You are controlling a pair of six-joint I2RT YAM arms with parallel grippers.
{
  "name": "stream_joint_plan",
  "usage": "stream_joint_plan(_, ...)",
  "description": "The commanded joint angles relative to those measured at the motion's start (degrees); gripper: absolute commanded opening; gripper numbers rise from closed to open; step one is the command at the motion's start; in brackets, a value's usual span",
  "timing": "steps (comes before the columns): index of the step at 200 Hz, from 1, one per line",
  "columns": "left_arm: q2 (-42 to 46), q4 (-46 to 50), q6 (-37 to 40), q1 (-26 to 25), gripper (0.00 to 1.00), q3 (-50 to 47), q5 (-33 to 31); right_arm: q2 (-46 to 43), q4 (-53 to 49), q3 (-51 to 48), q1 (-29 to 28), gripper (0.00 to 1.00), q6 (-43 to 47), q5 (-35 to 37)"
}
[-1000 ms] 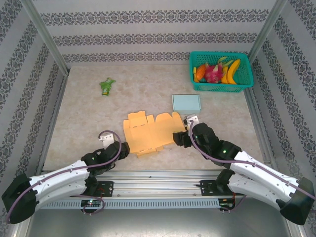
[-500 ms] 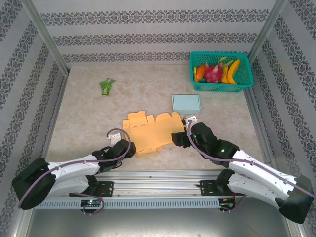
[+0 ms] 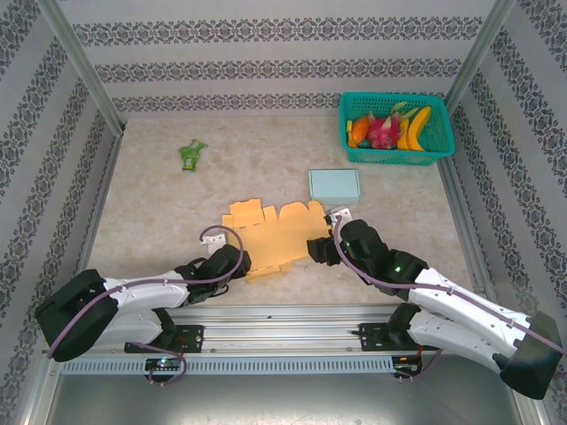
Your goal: Fold the paper box
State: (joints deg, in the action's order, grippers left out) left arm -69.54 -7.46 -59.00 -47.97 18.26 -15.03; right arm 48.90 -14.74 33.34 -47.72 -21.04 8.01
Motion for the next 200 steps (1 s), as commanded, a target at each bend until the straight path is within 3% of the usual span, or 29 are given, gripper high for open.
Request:
stream_joint_plan(1,-0.59,-4.48,0.77,0.33,0.39,1.49,1.14,0.31,0.65,0.32,0.53,0.65,-0.02,-0.44)
stream_joint_plan(19,-0.38,-3.82,4.95,0.34,0.21,3.31,1.04,0.14,1.03,1.20,0.68,0.65,0.36,-0.15)
stream_joint_plan(26,-0.17,-3.15,7.45,0.33,0.00,4.38,0.90,0.14,0.88,1.94,0.65,0.65,0.64,0.45)
stream_joint_plan(42,0.65,-1.33,14.05,0.40,0.00,7.82,0.42,0.21,1.62,3.44,0.70,0.64,3.93,0.79)
stream_joint_plan(77,1.60,0.14,37.46,0.34,0.00,17.78,5.18,1.21,6.70,7.09,0.70,0.63,16.83,1.27)
stream_joint_plan(111,1.94,2.67,52.42,0.39,0.00,24.71,11.23,4.64,5.64,16.75,1.46,0.65,37.63,-4.38)
stream_joint_plan(168,0.98,6.41,61.87,0.37,0.00,27.90,14.18,9.45,-22.41,37.94,5.10,0.64,76.87,-23.60)
stream_joint_plan(200,1.15,4.94,63.59,0.37,0.01,26.55,16.62,11.87,-32.85,45.75,7.84,0.65,88.07,-26.05)
